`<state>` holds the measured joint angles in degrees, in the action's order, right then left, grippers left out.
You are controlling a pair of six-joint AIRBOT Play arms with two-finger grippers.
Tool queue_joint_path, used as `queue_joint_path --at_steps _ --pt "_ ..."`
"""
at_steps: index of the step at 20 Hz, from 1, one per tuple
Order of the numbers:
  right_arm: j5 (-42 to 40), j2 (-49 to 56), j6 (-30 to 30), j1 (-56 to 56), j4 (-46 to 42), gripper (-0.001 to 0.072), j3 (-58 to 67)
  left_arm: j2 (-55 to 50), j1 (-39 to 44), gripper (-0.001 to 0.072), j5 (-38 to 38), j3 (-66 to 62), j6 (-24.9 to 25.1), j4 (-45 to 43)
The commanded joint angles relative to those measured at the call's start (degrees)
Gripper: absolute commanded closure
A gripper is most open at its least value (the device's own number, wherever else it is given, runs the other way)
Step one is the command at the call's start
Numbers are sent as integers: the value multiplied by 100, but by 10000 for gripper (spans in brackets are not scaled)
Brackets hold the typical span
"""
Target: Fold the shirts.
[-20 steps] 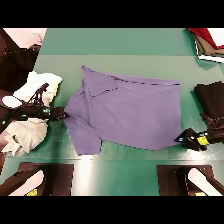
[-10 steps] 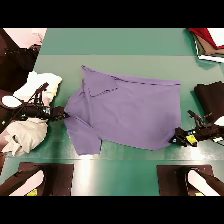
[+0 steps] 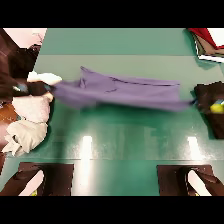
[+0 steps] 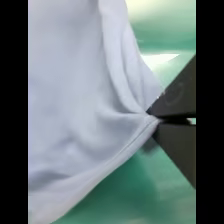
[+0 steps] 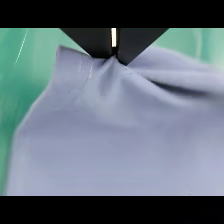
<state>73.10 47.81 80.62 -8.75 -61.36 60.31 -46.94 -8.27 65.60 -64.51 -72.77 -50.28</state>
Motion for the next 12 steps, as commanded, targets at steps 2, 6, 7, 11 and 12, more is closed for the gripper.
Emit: queue_joint_path --at_steps 2,6,7,11,12 --pt "-407 103 31 7 -24 694 2800 378 -7 681 -68 -2671 -79 -9" --pt "-369 302 -37 7 -35 695 4616 378 -7 682 -396 -4806 -101 -9" --pt "-350 275 -37 7 -94 695 4881 378 -7 682 -450 -5226 -195 -9" --pt "271 -33 -31 7 -942 695 5591 380 -7 682 -446 -6297 -815 142" --pt "498 -90 -28 7 -1152 695 5720 380 -7 682 -424 -6400 -861 321"
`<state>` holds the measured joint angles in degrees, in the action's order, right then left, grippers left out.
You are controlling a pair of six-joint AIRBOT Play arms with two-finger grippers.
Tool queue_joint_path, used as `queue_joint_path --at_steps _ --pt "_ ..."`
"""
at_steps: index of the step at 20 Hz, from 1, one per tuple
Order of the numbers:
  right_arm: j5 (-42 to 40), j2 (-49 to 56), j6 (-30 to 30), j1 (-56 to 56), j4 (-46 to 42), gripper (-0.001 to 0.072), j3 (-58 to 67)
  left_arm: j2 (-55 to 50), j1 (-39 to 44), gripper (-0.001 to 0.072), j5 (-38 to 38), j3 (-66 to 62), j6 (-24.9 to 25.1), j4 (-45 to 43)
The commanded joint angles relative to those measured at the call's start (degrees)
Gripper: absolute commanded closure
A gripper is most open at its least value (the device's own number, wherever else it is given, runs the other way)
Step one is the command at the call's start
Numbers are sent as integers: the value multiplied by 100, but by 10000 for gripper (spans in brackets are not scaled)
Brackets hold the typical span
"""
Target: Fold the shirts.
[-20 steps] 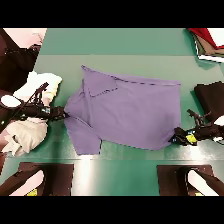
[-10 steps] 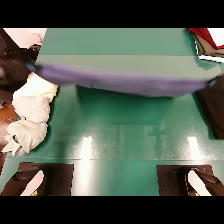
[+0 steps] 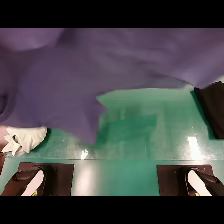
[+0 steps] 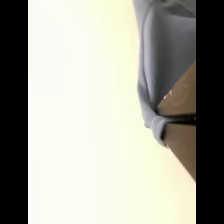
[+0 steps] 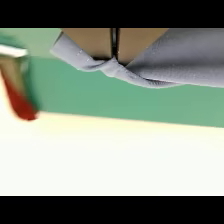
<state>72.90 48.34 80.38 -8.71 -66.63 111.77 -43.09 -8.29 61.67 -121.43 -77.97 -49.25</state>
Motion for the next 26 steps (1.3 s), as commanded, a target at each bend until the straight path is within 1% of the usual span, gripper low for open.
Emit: queue_joint_path --at_steps 1,3,4,6,8,10,12,14,16,17,18,19,21,23,24,26 --pt "728 -197 -2 2 -813 695 664 -4 -4 682 -17 -745 -426 474" --pt "1084 -260 63 2 -984 696 682 -13 -4 682 46 -678 -459 745" --pt "1246 -254 63 2 -951 696 568 -13 -4 683 92 -494 -476 658" --pt "1600 -48 142 2 -798 696 170 -13 -4 683 330 273 -772 415" --pt "2114 422 234 4 -511 696 -225 -94 -2 682 802 1366 -778 426" --pt "2393 1038 378 28 -227 696 -680 -389 -2 682 1228 2474 -774 448" --pt "2448 1742 428 208 -205 696 -1132 -793 -2 683 1196 3515 -706 428" --pt "2476 2531 428 422 -210 696 -1506 -1362 -2 682 1106 4271 -514 435" --pt "2339 3346 424 610 -208 696 -1674 -2124 -2 682 931 4599 -310 433" --pt "2131 3748 420 675 -210 696 -1663 -2562 -2 682 791 4601 -254 435" --pt "1899 4087 420 706 -208 696 -1582 -2935 -2 682 573 4594 -251 481" --pt "1624 4402 420 717 -205 696 -1434 -3305 -2 682 273 4594 -140 570" --pt "1036 4975 420 717 -208 696 -944 -3904 -2 682 -341 4594 212 960" --pt "586 5340 420 715 -210 697 -457 -4297 24 682 -925 4586 654 1609" --pt "446 5471 420 713 -212 696 -229 -4450 105 682 -1169 4511 817 1735" --pt "175 5681 420 713 -251 696 173 -4699 315 682 -1368 4238 970 1646"
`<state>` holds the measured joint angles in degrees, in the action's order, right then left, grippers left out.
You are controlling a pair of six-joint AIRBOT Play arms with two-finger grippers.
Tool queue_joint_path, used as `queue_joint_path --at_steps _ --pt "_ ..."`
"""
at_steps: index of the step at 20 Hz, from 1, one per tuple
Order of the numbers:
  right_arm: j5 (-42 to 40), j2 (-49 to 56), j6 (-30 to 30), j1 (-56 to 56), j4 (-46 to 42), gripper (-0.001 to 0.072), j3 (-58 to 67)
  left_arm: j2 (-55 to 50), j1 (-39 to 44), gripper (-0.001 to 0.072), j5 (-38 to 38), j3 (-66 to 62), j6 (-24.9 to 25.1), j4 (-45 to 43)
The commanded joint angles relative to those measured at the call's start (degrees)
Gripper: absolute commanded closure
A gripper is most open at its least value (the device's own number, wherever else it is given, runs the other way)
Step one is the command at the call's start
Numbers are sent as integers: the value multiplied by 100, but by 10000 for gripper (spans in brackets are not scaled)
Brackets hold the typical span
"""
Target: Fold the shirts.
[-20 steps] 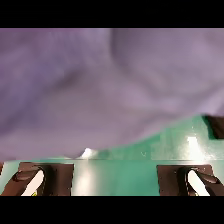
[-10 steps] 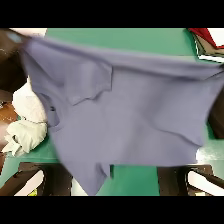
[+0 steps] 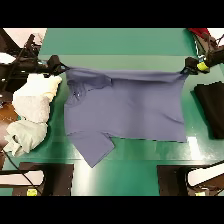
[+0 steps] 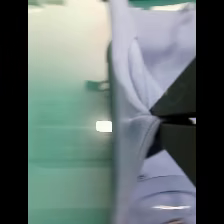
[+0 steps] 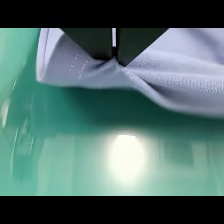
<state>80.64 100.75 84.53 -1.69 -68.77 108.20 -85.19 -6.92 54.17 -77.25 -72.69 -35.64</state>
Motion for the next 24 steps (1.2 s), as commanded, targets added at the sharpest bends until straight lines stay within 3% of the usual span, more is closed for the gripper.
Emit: queue_joint_path --at_steps 1,4,10,18,19,20,21,22,24 --pt "-739 479 4 11 -37 696 638 -579 286 682 -627 -334 551 236" --pt "-782 444 -79 9 -37 696 645 -645 382 682 -494 -656 586 -321" --pt "485 334 -221 186 -885 697 367 -619 275 682 1521 -761 369 -1993" --pt "-142 -63 -205 254 -879 692 -1370 -623 319 679 1303 142 367 -2188" --pt "-149 -66 -177 254 -879 688 -1392 -623 319 634 1290 142 348 -2186" --pt "-111 -66 -162 254 -876 592 -1390 -623 319 339 1311 142 256 -2190" --pt "-15 -63 -157 243 -883 375 -1342 -621 317 155 1368 136 155 -2190" --pt "164 -66 -160 203 -885 322 -1266 -621 317 216 1558 90 39 -2256" --pt "861 -98 -170 55 -876 324 -1106 -446 227 223 1974 57 39 -2358"
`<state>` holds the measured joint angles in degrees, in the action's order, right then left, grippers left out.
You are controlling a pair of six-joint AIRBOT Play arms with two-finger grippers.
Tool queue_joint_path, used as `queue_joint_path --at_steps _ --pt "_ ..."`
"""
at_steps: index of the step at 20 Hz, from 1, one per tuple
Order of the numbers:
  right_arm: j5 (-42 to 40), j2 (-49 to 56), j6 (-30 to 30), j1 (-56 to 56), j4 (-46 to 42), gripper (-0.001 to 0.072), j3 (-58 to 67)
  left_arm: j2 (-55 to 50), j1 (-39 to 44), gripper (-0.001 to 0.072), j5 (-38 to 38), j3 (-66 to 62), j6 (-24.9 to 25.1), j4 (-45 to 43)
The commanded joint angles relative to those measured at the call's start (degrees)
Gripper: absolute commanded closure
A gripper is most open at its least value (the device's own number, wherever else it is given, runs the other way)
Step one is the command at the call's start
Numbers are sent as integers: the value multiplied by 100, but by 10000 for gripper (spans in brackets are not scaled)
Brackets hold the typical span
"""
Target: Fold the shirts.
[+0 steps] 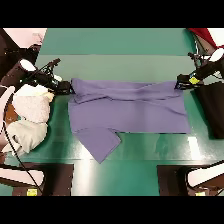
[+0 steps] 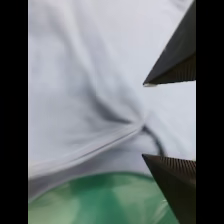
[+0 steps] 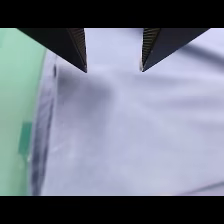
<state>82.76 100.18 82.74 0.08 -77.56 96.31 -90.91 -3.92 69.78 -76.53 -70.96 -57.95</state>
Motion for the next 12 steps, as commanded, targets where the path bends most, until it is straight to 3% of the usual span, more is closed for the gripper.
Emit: queue_joint_path --at_steps 1,3,7,12 --pt "905 -125 -61 -227 0 324 57 297 -129 223 566 57 -151 -136" --pt "997 -514 -94 -466 162 325 -348 931 -243 222 581 688 -280 -146" --pt "494 -1484 -507 -968 1379 325 -1596 2479 -225 222 363 2822 -715 -122" --pt "-111 -2151 -592 -1095 1499 325 -2505 4218 -223 222 249 5082 -1145 328"
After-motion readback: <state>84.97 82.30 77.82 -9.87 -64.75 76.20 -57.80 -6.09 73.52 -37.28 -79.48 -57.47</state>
